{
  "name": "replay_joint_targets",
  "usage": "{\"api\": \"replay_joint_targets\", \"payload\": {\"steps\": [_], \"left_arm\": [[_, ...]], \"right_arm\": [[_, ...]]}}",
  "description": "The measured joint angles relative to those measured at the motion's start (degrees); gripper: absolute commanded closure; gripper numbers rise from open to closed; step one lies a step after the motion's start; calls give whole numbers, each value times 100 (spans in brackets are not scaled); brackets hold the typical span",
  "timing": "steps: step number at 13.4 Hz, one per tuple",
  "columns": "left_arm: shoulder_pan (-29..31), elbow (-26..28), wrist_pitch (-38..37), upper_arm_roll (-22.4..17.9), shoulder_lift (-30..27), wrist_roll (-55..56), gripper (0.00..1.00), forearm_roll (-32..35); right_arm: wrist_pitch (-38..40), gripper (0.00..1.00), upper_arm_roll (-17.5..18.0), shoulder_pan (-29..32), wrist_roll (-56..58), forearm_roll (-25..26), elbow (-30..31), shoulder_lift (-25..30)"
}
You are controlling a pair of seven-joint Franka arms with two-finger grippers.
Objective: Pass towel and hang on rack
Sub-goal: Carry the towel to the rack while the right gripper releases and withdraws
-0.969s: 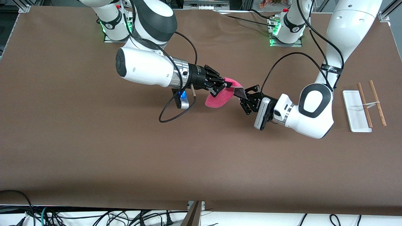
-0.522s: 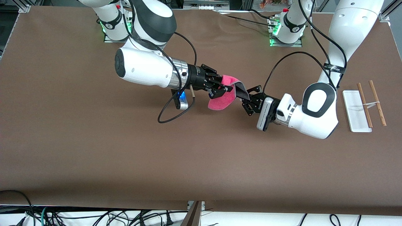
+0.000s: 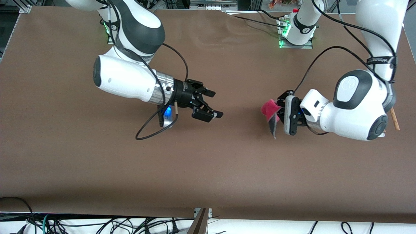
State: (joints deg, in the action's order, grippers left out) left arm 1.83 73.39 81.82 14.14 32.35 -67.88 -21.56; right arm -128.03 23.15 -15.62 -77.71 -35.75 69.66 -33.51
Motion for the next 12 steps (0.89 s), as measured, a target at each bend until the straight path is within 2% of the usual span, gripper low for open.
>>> {"api": "replay_joint_targets", "payload": {"steps": [3,6,8,10,12], "left_arm": [[366,-469,-698,-304,-2,-2,100,1319],[1087,-678,-884,-365,-54,-10,100,2451],[1616,-686,-889,-381,-71,-13,100,2861],[2216,-665,-880,-399,-23,-13,100,2967],[2784,-608,-749,-403,75,-50,100,3133]], "right_arm": [[474,0,-52,88,275,766,-108,5],[1427,0,-90,345,1147,1259,-234,130],[2253,0,-435,466,2039,1293,-228,406],[3006,0,-850,520,3029,1339,-96,757],[3379,0,-982,546,3739,1761,187,1148]]}}
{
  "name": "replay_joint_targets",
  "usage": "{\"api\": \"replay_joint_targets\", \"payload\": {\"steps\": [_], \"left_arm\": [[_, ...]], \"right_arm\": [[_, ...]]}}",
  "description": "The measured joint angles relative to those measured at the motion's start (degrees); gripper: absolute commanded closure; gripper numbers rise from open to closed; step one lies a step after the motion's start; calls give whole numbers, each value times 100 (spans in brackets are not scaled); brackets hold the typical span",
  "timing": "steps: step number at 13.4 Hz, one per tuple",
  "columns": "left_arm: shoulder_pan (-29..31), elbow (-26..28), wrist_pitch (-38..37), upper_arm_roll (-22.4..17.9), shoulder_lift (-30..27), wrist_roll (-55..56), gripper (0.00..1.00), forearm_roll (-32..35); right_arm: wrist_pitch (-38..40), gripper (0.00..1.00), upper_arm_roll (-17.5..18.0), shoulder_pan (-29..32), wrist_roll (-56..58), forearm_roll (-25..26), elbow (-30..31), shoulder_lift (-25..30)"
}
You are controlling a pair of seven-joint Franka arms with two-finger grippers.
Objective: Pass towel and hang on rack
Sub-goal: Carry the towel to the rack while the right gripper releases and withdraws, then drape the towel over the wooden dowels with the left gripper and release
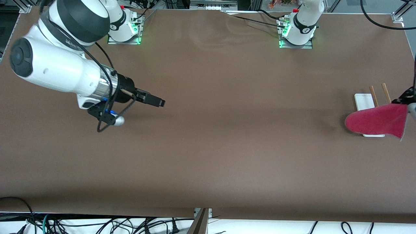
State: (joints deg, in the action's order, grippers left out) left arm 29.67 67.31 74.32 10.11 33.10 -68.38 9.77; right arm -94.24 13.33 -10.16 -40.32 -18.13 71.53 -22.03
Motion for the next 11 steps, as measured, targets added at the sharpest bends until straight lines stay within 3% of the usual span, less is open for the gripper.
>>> {"api": "replay_joint_targets", "payload": {"steps": [2,6,9,11], "left_arm": [[382,56,364,2,111,-169,100,180],[954,259,1168,1,404,-708,100,352],[1237,331,1653,2,692,-987,100,353],[1305,336,1973,3,865,-1099,100,353]], "right_arm": [[221,0,-107,-12,645,447,465,490],[308,0,-847,10,2319,1060,1819,1636],[299,0,-1450,37,3371,1466,2120,1819],[196,0,-1637,45,3622,1709,2280,1811]]}}
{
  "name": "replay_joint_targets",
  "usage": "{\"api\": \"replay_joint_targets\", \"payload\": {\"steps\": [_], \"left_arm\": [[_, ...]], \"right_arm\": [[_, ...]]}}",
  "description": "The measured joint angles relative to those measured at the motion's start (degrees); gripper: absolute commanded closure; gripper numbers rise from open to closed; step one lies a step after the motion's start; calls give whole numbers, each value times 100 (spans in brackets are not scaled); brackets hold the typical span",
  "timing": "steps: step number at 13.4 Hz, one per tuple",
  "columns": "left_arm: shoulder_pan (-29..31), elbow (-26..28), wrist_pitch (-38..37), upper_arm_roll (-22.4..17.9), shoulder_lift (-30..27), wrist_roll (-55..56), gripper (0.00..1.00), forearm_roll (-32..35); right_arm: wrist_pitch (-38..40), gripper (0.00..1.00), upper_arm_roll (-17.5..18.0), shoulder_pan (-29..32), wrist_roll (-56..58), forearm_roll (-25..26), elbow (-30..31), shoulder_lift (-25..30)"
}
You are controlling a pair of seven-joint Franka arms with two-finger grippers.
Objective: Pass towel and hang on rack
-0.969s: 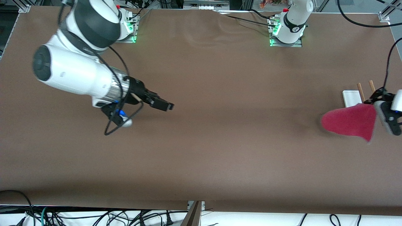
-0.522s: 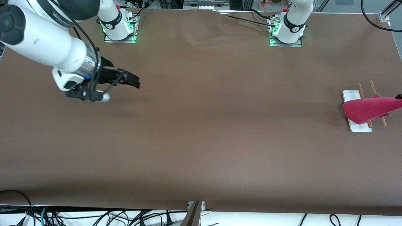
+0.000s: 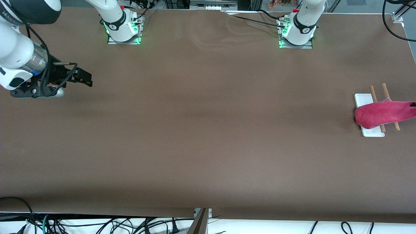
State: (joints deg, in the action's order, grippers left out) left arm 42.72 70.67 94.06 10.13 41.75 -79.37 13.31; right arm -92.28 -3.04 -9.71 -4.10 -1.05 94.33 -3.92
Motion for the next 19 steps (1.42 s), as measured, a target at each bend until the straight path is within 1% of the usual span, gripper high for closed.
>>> {"api": "replay_joint_targets", "payload": {"steps": [2,5,7,10,12,14,17,19], "left_arm": [[17,7,290,2,156,-28,100,0],[98,9,505,1,306,-115,100,0],[143,9,638,4,344,-227,1,0],[151,-17,719,51,339,-250,0,0],[137,-101,735,159,237,-248,0,0],[39,-187,735,226,-50,-247,0,0],[-397,-220,715,260,-640,-74,0,-1],[-604,-218,690,377,-883,41,0,-39]], "right_arm": [[-187,0,-3,-9,17,137,160,-5],[-240,0,21,-25,17,153,210,0],[-245,0,44,-34,17,153,192,24],[-252,0,62,-48,17,153,126,62],[-288,0,64,-57,17,154,82,62],[-301,0,65,-58,17,156,1,61],[-301,0,66,-64,18,156,-78,59],[-301,0,64,-64,18,156,-92,59]]}}
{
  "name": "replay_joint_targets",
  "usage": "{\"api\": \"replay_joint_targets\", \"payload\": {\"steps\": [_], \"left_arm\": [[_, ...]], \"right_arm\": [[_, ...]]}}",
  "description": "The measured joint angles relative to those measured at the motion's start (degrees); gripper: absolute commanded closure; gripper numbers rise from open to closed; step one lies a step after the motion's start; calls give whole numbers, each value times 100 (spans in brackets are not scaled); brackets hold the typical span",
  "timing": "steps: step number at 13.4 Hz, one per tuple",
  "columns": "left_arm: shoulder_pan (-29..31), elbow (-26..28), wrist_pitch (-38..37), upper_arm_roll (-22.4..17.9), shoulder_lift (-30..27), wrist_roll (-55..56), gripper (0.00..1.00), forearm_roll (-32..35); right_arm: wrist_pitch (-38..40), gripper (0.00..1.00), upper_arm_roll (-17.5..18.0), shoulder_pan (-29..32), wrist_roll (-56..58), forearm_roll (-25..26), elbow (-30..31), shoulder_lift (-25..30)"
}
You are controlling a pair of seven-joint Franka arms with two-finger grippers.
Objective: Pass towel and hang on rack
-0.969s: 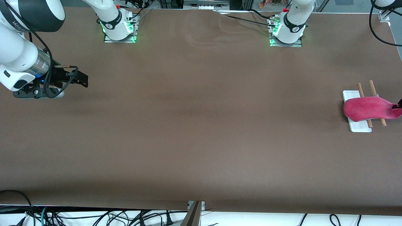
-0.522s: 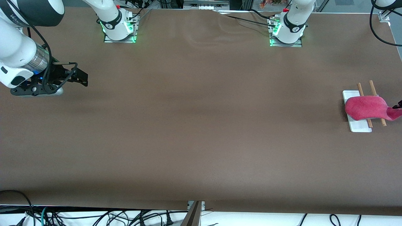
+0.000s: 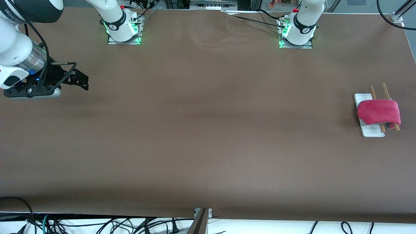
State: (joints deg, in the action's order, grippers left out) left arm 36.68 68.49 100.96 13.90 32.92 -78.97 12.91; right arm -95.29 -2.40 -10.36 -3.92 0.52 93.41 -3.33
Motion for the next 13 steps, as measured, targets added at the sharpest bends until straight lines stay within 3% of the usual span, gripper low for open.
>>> {"api": "replay_joint_targets", "payload": {"steps": [4,8,10,13], "left_arm": [[-368,-12,-255,534,-173,893,0,-19],[-1163,-16,-1050,798,-556,2881,0,-27],[-1842,64,-1206,594,-907,4024,0,-61],[-3155,510,-1232,-501,-1639,5815,0,-833]], "right_arm": [[43,0,-5,3,-23,50,-70,-3],[166,0,-4,-2,-42,49,-112,-20],[167,0,-2,-6,-52,49,-179,-20],[167,0,-2,-8,-55,49,-204,-29]]}}
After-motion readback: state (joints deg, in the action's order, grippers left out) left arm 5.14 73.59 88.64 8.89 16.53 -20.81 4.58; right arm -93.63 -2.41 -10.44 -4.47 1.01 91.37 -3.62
